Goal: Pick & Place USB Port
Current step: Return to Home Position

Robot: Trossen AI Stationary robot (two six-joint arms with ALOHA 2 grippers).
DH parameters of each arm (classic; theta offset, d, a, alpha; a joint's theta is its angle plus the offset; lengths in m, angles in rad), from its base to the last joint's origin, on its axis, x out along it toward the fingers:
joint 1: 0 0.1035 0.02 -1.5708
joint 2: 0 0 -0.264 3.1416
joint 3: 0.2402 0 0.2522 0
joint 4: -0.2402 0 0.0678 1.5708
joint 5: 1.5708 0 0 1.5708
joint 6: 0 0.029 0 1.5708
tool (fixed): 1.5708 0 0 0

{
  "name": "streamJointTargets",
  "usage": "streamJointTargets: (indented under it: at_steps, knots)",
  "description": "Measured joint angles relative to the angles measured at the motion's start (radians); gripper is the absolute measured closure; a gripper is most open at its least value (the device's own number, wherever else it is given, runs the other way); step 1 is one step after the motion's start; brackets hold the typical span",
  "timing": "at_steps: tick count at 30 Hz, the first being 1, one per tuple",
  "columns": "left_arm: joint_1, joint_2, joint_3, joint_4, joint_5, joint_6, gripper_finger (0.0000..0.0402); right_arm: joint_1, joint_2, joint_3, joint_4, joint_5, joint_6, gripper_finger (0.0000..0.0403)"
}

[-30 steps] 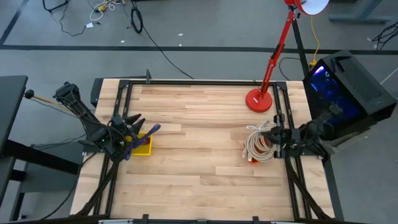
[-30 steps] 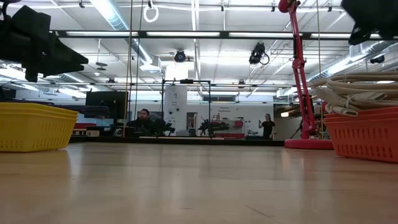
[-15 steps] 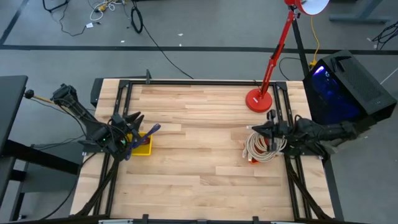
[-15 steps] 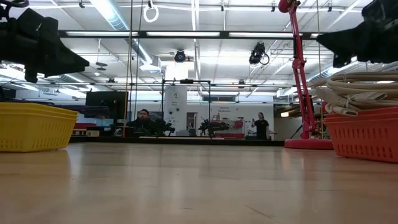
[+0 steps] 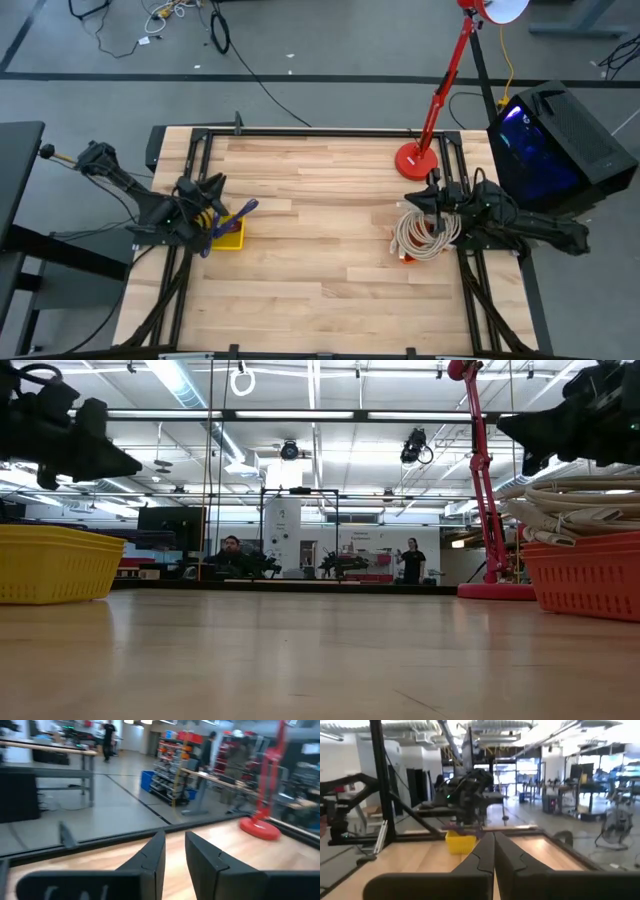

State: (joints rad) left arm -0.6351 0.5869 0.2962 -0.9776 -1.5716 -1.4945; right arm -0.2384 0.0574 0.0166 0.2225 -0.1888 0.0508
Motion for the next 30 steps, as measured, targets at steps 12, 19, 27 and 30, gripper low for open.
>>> streamJointTargets:
  at_steps: [12,19,27,30]
  knots:
    - [0.213,0.002,-0.012,-0.084,-0.001,-0.15,0.0381,-0.029,0.251,0.0,0.067,-0.03,-0.022,0.0396]
    - [0.267,0.002,-0.012,-0.001,0.061,-0.143,0.0396,-0.028,0.33,0.0,0.103,0.092,-0.018,0.0396]
    - [0.274,0.002,-0.013,0.268,0.449,-0.14,0.0364,-0.028,0.333,0.0,0.043,0.192,0.111,0.0396]
    - [0.274,0.002,-0.013,0.311,0.611,-0.14,0.0361,-0.028,0.333,0.0,0.042,0.192,0.125,0.0396]
